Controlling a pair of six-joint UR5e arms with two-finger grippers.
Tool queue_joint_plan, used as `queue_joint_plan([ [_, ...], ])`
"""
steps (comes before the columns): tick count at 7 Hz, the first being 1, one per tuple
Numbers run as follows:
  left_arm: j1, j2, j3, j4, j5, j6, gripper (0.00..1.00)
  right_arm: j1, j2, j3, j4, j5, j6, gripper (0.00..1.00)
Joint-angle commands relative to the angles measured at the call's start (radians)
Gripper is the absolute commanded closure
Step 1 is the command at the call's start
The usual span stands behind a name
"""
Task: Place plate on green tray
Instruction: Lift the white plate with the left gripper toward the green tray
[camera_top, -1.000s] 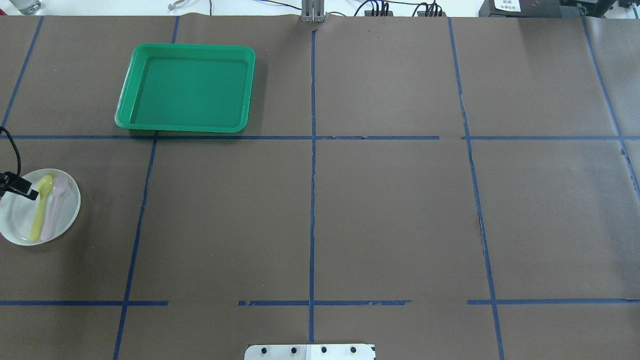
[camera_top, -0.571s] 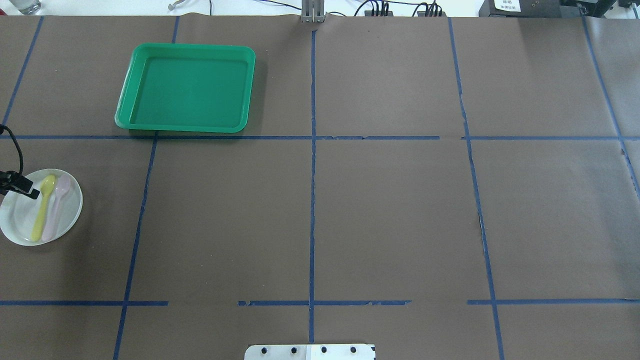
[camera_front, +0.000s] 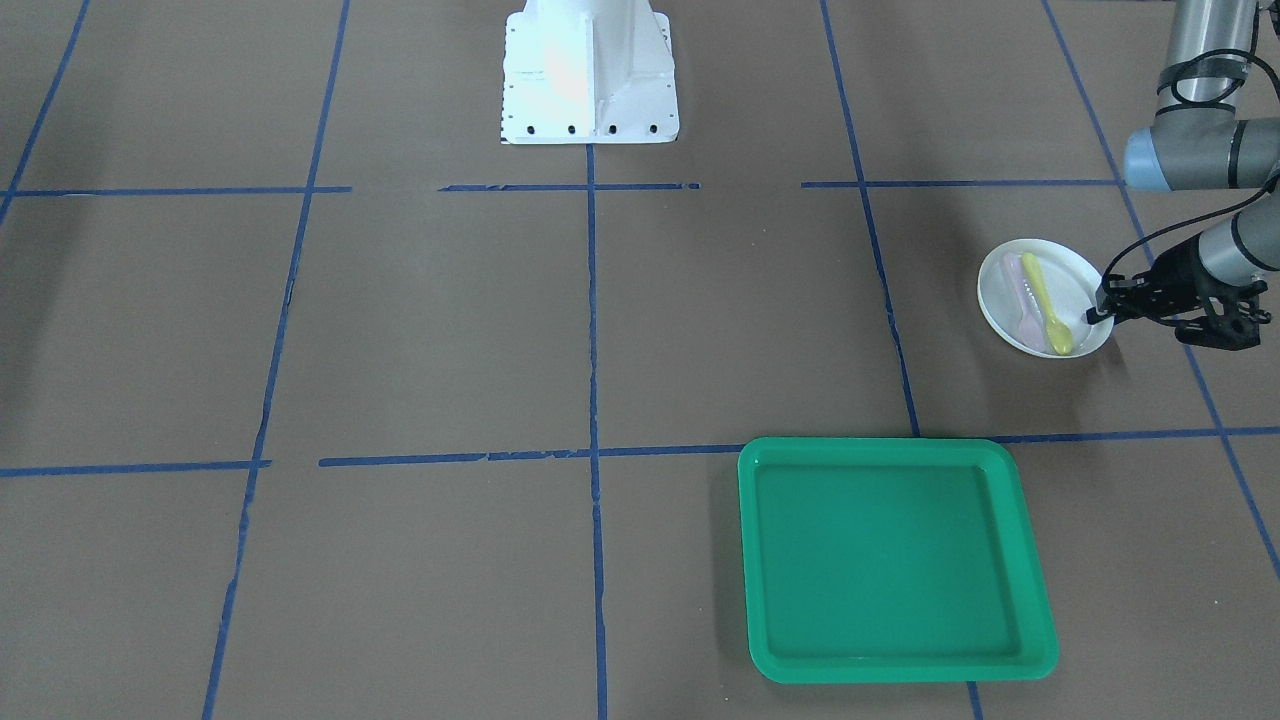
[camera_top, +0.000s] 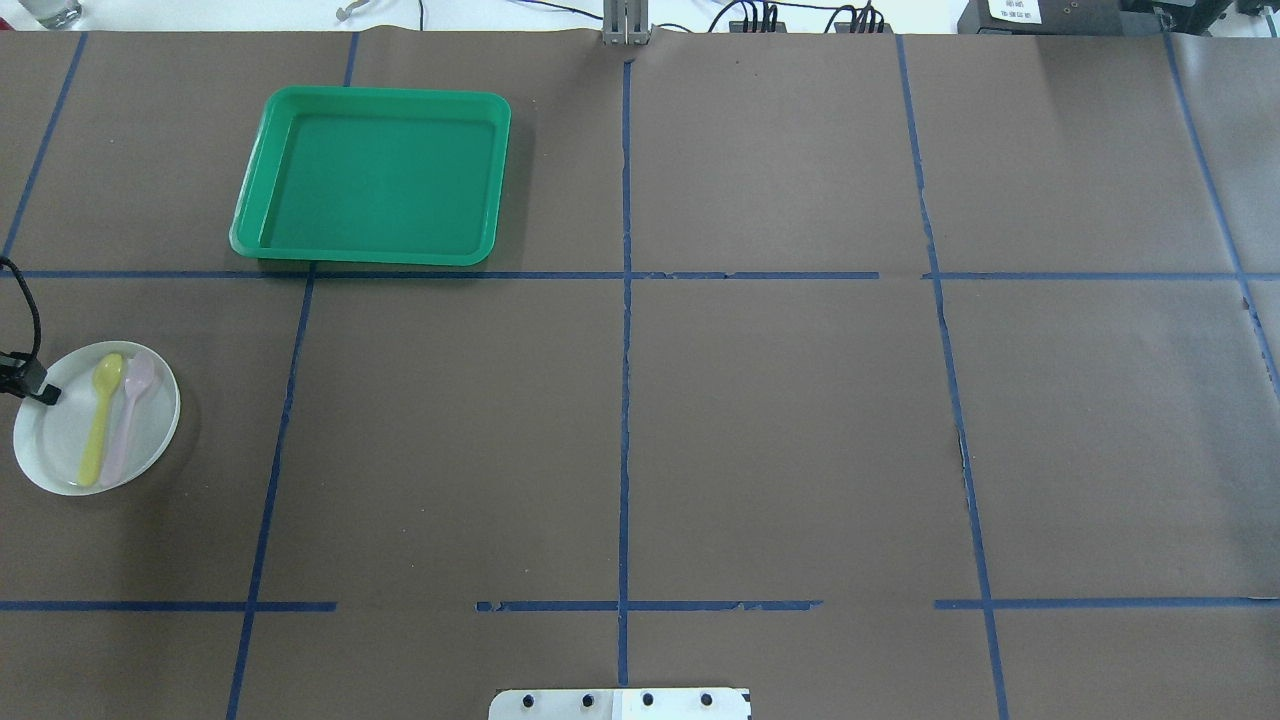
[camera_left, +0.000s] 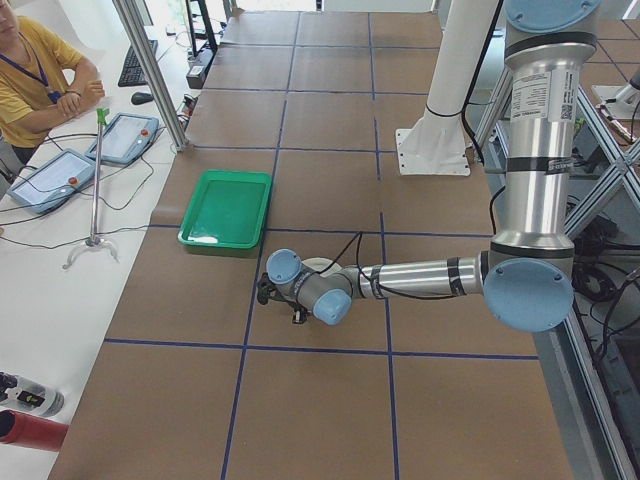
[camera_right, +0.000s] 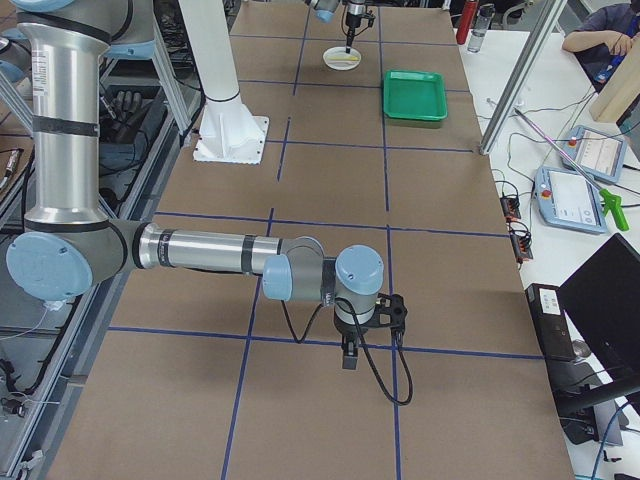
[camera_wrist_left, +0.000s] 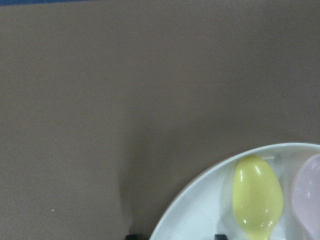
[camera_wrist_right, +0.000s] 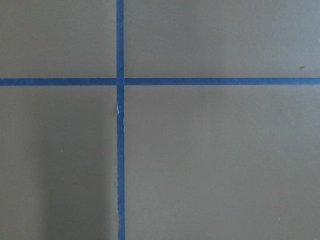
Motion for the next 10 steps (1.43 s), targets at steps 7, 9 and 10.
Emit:
queue_joint_plan([
  [7, -0.056, 0.076, -0.108, 0.032, -0.106, 0.008, 1.0, 0.0, 0.0, 0.0, 0.0, 0.0, 0.0, 0.0],
  [9, -0.11, 0.067, -0.1, 0.023, -0.11, 0.011, 1.0, 0.0, 0.0, 0.0, 0.0, 0.0, 0.0, 0.0],
  [10, -0.123, 0.05, -0.1, 0.023, -0.108, 0.009, 1.0, 0.0, 0.0, 0.0, 0.0, 0.0, -0.002, 0.0],
])
